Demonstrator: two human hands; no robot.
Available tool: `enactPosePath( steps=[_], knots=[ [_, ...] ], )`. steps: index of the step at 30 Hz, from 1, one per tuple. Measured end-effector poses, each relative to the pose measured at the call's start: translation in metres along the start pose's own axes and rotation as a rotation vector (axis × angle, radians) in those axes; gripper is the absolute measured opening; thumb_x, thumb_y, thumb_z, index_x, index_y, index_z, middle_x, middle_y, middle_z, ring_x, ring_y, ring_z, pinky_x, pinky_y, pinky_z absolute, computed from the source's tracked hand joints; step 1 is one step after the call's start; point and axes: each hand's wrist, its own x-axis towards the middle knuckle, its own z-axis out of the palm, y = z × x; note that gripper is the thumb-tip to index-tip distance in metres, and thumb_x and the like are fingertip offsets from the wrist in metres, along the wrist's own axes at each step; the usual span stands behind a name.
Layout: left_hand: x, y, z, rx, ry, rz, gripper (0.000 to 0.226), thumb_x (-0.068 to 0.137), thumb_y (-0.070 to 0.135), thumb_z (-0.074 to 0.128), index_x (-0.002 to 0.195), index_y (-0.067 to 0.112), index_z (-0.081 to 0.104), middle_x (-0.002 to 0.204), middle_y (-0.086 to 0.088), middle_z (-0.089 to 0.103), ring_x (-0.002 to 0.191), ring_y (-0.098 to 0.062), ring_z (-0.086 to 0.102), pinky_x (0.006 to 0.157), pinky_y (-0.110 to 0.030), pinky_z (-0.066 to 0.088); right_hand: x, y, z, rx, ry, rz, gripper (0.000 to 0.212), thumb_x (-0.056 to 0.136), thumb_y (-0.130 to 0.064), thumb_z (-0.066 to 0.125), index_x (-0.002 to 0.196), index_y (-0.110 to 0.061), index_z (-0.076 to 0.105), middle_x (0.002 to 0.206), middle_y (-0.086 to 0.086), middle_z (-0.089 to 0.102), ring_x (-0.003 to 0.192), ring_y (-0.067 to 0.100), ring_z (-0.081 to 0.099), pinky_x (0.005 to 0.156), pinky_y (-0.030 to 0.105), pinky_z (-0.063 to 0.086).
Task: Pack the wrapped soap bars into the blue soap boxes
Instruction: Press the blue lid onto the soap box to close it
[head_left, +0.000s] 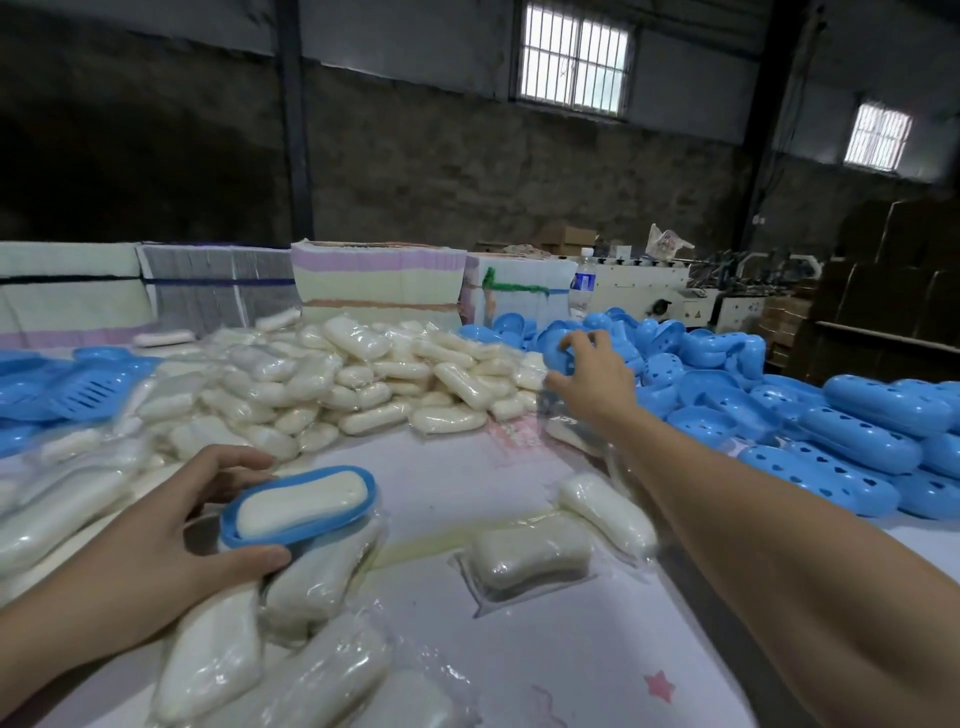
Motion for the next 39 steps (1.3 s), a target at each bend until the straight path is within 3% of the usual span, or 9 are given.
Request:
enactPosePath(
  steps=[4, 8, 11, 15, 18, 24, 31, 34, 39],
  knots=[
    [0.001, 0.009, 0.0, -0.062, -0.023, -0.007, 0.084, 0.042, 0.066, 0.088, 0.118, 0.05, 0.055, 0.109, 0.029, 0.068, 0.1, 0.011, 0.063, 0.08, 0.0, 0.044, -0.021, -0.048, -0.016, 0.358, -0.056, -0.126, 0.035, 0.08, -0.029, 0.067, 0.112, -0.031, 0.053, 0.122, -0.006, 0.044, 0.102, 0.017, 0.051, 0.09, 0.036, 0.045],
    [-0.001, 0.017, 0.0, -0.122, -0.031, -0.041, 0.07, 0.042, 0.045, 0.088, 0.103, 0.054, 0.054, 0.107, 0.025, 0.069, 0.094, 0.004, 0.067, 0.076, -0.003, 0.046, -0.062, -0.106, -0.03, 0.707, -0.342, -0.271, 0.039, 0.075, -0.026, 0.064, 0.112, -0.036, 0.055, 0.12, -0.016, 0.052, 0.084, 0.004, 0.058, 0.057, 0.018, 0.047],
    [-0.001, 0.019, -0.001, -0.149, -0.02, -0.091, 0.068, 0.046, 0.037, 0.092, 0.101, 0.047, 0.054, 0.104, 0.012, 0.071, 0.094, 0.003, 0.066, 0.074, -0.005, 0.047, -0.089, -0.142, -0.036, 0.78, -0.565, -0.42, 0.039, 0.074, -0.022, 0.064, 0.108, -0.039, 0.056, 0.104, -0.027, 0.058, 0.079, -0.004, 0.058, 0.064, 0.025, 0.054],
    [0.0, 0.019, -0.002, -0.164, -0.029, -0.152, 0.074, 0.054, 0.024, 0.096, 0.11, 0.039, 0.05, 0.109, 0.002, 0.07, 0.092, 0.006, 0.065, 0.072, -0.003, 0.045, -0.115, -0.17, -0.032, 0.796, -0.715, -0.524, 0.045, 0.072, -0.012, 0.066, 0.113, -0.029, 0.058, 0.096, -0.028, 0.061, 0.077, 0.0, 0.06, 0.064, 0.013, 0.046],
    [0.0, 0.017, -0.003, -0.204, -0.036, -0.197, 0.083, 0.054, 0.02, 0.099, 0.114, 0.041, 0.046, 0.11, 0.004, 0.068, 0.092, 0.013, 0.063, 0.068, -0.001, 0.043, -0.132, -0.169, -0.018, 0.778, -0.735, -0.517, 0.051, 0.065, -0.016, 0.066, 0.111, -0.036, 0.06, 0.102, -0.009, 0.064, 0.079, 0.008, 0.062, 0.066, 0.022, 0.052],
    [0.001, 0.018, -0.005, -0.196, -0.062, -0.231, 0.082, 0.059, 0.015, 0.097, 0.115, 0.045, 0.044, 0.116, 0.003, 0.064, 0.096, 0.012, 0.061, 0.066, 0.0, 0.042, -0.137, -0.172, -0.01, 0.76, -0.678, -0.572, 0.048, 0.058, -0.034, 0.066, 0.104, -0.045, 0.062, 0.116, -0.003, 0.062, 0.101, 0.021, 0.063, 0.087, 0.047, 0.055],
    [-0.002, 0.025, -0.007, -0.194, -0.07, -0.227, 0.078, 0.058, 0.024, 0.097, 0.114, 0.045, 0.047, 0.112, 0.006, 0.068, 0.095, 0.011, 0.061, 0.069, -0.001, 0.041, -0.14, -0.178, -0.01, 0.764, -0.669, -0.685, 0.046, 0.063, -0.023, 0.068, 0.105, -0.041, 0.062, 0.125, -0.004, 0.057, 0.113, 0.008, 0.057, 0.097, 0.025, 0.048],
    [-0.005, 0.031, -0.008, -0.198, -0.072, -0.217, 0.077, 0.044, 0.046, 0.092, 0.108, 0.052, 0.051, 0.11, 0.01, 0.07, 0.098, 0.006, 0.064, 0.079, -0.01, 0.047, -0.14, -0.179, -0.011, 0.744, -0.669, -0.708, 0.046, 0.064, -0.016, 0.068, 0.104, -0.038, 0.063, 0.125, -0.006, 0.059, 0.113, 0.005, 0.057, 0.096, 0.019, 0.046],
    [-0.007, 0.035, -0.01, -0.201, -0.081, -0.2, 0.069, 0.043, 0.051, 0.088, 0.102, 0.055, 0.053, 0.111, 0.008, 0.069, 0.102, -0.003, 0.065, 0.094, -0.029, 0.051, -0.14, -0.18, -0.013, 0.771, -0.669, -0.704, 0.045, 0.064, -0.012, 0.068, 0.101, -0.036, 0.066, 0.126, -0.007, 0.061, 0.114, 0.007, 0.059, 0.098, 0.026, 0.048]
  ],
)
